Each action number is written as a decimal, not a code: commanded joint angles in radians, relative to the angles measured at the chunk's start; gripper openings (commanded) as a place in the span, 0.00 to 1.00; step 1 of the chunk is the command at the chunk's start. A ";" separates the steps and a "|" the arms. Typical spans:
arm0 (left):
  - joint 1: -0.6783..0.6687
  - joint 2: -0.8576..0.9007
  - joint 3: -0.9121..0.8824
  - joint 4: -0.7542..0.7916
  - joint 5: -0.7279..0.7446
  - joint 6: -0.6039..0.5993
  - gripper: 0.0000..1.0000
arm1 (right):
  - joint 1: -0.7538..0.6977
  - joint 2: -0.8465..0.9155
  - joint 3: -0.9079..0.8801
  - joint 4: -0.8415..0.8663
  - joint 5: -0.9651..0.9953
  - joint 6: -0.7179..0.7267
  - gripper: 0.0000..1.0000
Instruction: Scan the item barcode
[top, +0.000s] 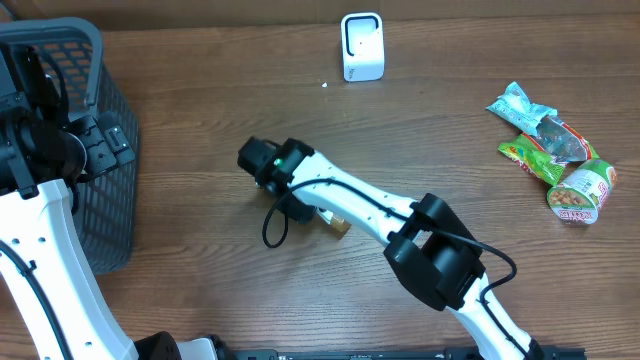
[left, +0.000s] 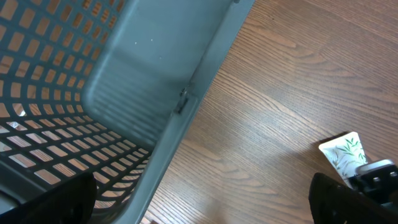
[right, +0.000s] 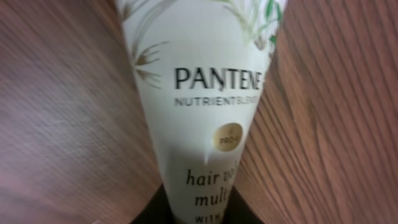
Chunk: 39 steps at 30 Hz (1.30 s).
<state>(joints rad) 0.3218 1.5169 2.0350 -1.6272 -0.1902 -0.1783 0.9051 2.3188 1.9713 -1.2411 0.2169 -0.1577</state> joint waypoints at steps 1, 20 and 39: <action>0.005 0.000 0.000 0.002 0.005 0.018 1.00 | -0.062 -0.009 0.068 -0.029 -0.175 -0.013 0.13; 0.005 0.000 0.000 0.002 0.005 0.018 1.00 | -0.578 -0.001 -0.125 0.138 -1.144 -0.084 0.18; 0.005 0.000 0.000 0.002 0.005 0.018 1.00 | -0.599 -0.002 -0.367 0.418 -0.918 0.372 0.41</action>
<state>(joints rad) 0.3218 1.5169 2.0350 -1.6268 -0.1902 -0.1783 0.3157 2.3291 1.6024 -0.8215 -0.9058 0.0975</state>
